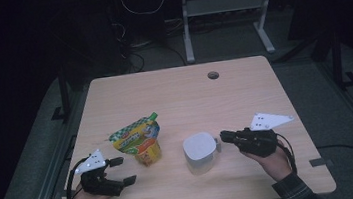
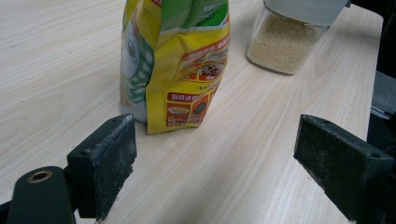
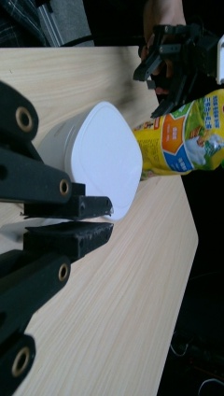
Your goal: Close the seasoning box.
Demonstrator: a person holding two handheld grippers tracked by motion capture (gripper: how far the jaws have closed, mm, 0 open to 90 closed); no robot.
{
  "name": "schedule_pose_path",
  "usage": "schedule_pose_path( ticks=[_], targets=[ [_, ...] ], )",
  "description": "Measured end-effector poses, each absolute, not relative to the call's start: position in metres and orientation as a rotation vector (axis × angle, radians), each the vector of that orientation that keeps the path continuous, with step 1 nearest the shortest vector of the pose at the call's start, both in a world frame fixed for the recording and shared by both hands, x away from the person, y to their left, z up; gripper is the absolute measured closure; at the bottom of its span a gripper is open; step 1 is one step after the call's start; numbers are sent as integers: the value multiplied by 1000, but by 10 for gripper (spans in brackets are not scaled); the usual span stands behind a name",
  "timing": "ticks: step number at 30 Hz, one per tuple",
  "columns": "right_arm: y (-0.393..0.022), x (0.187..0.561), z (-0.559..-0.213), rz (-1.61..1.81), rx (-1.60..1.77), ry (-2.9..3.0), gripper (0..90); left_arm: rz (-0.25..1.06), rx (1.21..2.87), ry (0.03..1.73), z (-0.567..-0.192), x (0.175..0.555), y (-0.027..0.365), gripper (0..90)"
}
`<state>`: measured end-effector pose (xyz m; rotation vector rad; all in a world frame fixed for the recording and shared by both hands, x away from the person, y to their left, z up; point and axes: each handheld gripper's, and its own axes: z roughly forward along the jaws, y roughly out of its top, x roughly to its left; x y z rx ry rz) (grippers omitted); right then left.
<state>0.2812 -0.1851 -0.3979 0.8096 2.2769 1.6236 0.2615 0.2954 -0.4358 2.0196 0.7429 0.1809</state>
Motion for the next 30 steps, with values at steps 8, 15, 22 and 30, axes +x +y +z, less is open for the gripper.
schedule_pose_path(
  ticks=[8, 15, 22, 30],
  targets=[
    [-196, 283, -402, 1556, 865, 2239, 681, 190, 2021, 734, -436, 261, 296, 130],
    [-208, 281, -414, 1466, 928, 2222, 532, 190, 2023, 730, -437, 260, 296, 130],
    [-220, 278, -429, 1373, 993, 2209, 396, 197, 2026, 730, -438, 260, 295, 131],
    [-235, 270, -447, 1291, 1104, 2172, 272, 218, 2015, 742, -439, 259, 295, 132]
  ],
)
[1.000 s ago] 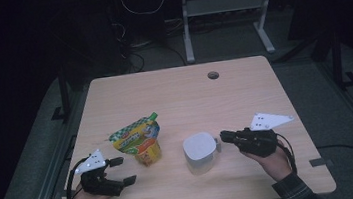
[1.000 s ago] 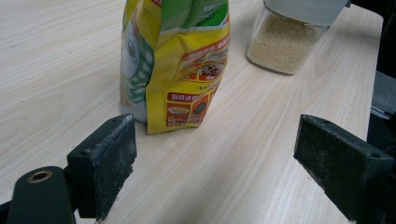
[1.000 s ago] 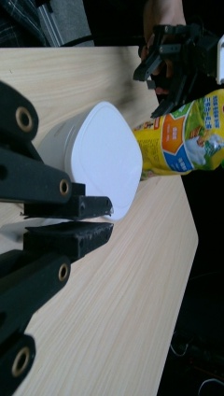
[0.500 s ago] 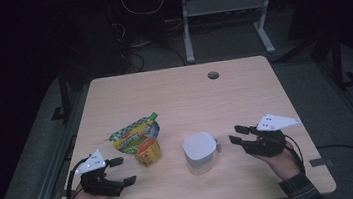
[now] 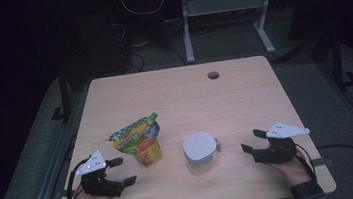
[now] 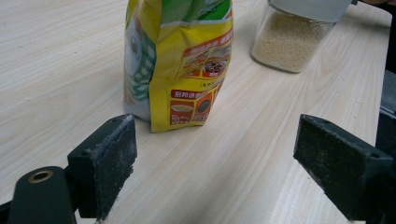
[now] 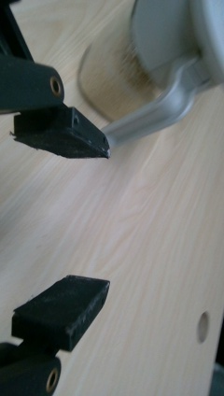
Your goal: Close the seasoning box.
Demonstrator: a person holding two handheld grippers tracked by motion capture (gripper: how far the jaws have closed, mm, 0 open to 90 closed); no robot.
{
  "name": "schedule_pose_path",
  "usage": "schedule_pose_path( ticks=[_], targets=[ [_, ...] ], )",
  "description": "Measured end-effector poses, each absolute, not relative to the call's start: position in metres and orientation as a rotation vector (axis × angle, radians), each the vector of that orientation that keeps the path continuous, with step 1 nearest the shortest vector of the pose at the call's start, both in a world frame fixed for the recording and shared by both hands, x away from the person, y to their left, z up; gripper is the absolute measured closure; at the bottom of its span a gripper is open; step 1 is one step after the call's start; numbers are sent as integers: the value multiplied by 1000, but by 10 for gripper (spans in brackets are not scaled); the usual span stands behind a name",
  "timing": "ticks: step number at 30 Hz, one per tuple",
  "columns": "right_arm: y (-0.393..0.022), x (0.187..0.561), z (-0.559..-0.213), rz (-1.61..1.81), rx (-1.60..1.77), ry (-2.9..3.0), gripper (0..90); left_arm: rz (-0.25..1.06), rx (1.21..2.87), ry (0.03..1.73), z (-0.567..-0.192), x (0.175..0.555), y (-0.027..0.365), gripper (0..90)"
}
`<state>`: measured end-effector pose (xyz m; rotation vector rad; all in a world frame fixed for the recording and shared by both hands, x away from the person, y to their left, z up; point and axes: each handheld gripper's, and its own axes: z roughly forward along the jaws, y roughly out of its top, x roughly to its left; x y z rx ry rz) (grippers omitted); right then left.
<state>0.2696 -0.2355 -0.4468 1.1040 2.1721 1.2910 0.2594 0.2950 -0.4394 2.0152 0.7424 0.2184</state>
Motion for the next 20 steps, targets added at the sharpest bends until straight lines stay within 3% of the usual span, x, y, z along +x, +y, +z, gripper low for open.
schedule_pose_path(
  ticks=[8, 20],
  targets=[
    [-244, 269, -460, 1252, 1183, 2138, 139, 230, 2036, 745, -441, 260, 293, 133],
    [-243, 275, -467, 1211, 1190, 2139, 133, 232, 2050, 763, -445, 262, 291, 133]
  ],
)
